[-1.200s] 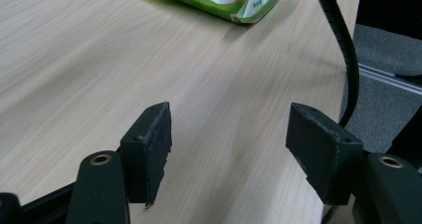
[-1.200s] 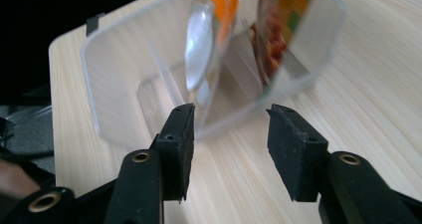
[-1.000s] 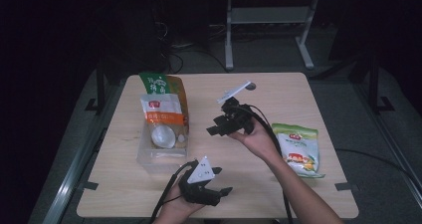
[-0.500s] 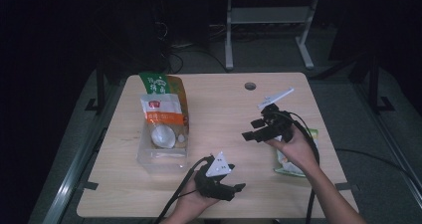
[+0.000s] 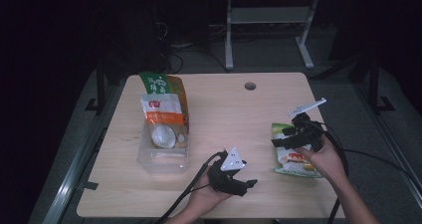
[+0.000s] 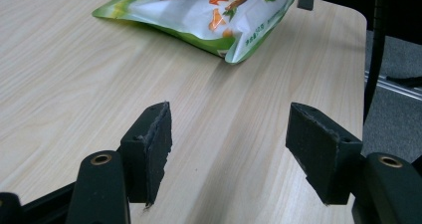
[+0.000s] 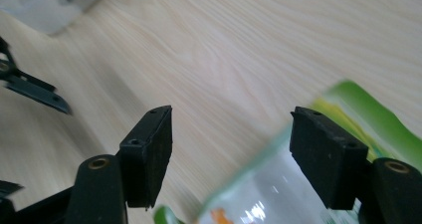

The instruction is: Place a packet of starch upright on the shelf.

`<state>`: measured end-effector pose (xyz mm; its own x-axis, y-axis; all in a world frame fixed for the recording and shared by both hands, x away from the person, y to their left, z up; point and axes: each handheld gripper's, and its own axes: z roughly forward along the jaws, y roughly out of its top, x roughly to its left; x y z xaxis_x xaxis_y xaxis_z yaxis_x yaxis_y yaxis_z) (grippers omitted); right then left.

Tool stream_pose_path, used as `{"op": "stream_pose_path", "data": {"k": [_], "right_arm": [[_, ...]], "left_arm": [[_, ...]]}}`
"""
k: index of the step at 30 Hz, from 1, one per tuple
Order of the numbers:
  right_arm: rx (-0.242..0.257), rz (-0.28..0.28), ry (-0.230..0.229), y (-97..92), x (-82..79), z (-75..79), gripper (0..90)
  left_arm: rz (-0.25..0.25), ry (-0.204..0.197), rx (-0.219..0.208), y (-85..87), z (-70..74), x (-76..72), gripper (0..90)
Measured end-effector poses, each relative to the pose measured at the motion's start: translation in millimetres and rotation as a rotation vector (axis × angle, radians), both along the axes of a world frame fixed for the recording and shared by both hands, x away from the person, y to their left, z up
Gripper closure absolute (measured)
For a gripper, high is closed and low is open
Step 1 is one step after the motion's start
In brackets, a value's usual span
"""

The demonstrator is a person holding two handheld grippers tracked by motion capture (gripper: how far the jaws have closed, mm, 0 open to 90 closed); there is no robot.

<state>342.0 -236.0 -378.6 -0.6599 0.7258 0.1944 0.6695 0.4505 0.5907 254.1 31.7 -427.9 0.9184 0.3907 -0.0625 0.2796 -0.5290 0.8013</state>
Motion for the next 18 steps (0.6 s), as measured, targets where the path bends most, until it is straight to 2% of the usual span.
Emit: {"op": "stream_pose_path", "data": {"k": [7,16,18], "right_arm": [[-0.021,-0.069,0.018,-26.9,-7.2,-12.3,31.8],[-0.034,-0.177,0.053,-68.2,-16.5,-29.5,30.6],[-0.030,-0.194,0.059,-78.0,-18.1,-33.2,30.4]], "left_arm": [[-0.012,-0.005,-0.006,-14.0,-0.2,3.5,34.1],[-0.044,-0.006,-0.001,-45.0,1.2,11.8,36.8],[-0.051,0.008,-0.003,-51.6,0.4,15.0,38.4]]}}
